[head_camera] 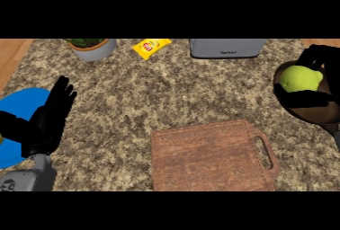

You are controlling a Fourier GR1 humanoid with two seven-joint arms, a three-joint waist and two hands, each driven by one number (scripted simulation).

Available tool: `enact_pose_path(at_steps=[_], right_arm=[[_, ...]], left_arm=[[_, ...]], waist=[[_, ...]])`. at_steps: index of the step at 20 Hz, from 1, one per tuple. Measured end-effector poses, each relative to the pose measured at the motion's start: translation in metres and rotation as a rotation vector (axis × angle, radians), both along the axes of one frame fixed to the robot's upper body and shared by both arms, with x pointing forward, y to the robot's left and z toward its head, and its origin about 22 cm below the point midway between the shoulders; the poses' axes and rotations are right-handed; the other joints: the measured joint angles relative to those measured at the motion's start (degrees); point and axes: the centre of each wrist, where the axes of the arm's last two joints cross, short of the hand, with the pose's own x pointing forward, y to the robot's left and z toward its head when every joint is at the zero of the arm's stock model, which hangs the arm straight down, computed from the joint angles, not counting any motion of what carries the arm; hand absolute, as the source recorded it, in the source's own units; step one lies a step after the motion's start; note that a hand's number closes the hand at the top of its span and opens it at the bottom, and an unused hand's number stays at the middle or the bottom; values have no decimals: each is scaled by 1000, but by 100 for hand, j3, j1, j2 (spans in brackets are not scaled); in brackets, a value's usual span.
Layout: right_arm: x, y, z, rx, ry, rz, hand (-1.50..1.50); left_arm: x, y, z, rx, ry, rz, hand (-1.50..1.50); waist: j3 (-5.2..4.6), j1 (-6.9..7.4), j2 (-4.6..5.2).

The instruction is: Pick the pear from the cutting board and place it in the pan

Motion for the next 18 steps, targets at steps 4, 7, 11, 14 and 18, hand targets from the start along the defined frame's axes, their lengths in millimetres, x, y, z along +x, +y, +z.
enact_pose_path(at_steps=[4,7,11,14,18], right_arm=[[3,-51,-2,39,-29,-49,150],[11,-86,-11,63,-42,-87,150],[18,-129,-29,94,-52,-104,150],[27,-154,-42,110,-48,-95,150],[32,-174,-67,132,-23,-56,150]], left_arm=[[4,-3,7,-4,-1,-16,0],[7,-4,7,-3,0,-20,0],[10,-5,10,2,-8,-28,0],[8,-8,9,-1,-14,-35,0],[14,-7,12,-2,-18,-43,0]], waist=[[2,75,25],[4,124,41],[8,171,55],[9,223,67],[14,276,92]])
